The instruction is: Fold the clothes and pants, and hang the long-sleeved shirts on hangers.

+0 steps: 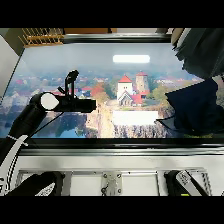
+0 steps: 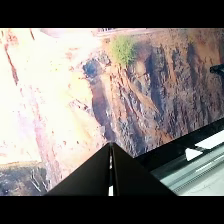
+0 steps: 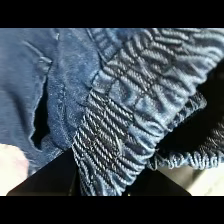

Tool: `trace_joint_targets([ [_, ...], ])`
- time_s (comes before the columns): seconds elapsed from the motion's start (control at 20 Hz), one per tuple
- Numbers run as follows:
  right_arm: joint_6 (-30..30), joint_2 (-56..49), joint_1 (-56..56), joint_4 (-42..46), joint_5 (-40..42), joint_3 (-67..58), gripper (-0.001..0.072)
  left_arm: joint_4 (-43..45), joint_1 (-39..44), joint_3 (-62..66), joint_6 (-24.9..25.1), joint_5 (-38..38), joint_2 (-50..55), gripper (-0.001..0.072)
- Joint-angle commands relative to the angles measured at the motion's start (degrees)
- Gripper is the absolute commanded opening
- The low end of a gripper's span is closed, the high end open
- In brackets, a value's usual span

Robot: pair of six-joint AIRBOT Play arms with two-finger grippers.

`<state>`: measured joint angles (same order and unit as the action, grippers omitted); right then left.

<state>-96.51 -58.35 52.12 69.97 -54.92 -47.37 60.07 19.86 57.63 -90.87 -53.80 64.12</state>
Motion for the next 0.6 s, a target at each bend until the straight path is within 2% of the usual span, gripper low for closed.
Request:
trace_joint_targets([
  [0.0, -3.2, 2.4, 0.6, 3.4, -5.0, 3.0, 0.0171, 0.0, 0.0, 0.0, 0.0, 0.0, 0.0, 0.0017],
  [0.1, -1.3, 2.5, 0.6, 3.8, -7.9, 3.0, 0.0666, 0.4, 0.0, 0.0, 0.0, 0.0, 0.0, 0.0017],
  [0.15, -0.8, 2.6, 0.7, 4.7, -9.1, 2.4, 0.0711, 0.4, 0.0, 0.0, 0.0, 0.0, 0.0, 0.0017],
  [0.35, -0.7, 5.5, 2.0, 10.5, -10.9, -6.6, 0.0711, 0.4, 0.0, 0.0, 0.0, -0.2, 0.0, 0.0017],
  [0.45, 2.3, 9.4, 0.9, 8.6, -8.7, -11.5, 0.0711, 0.4, 0.0, 0.0, 0.0, -0.2, 0.0, 0.0017],
  [0.55, 2.3, 13.5, -2.7, 4.0, -6.6, -12.2, 0.0711, 0.4, 0.0, 0.0, 0.0, -0.1, 0.0, 0.0017],
])
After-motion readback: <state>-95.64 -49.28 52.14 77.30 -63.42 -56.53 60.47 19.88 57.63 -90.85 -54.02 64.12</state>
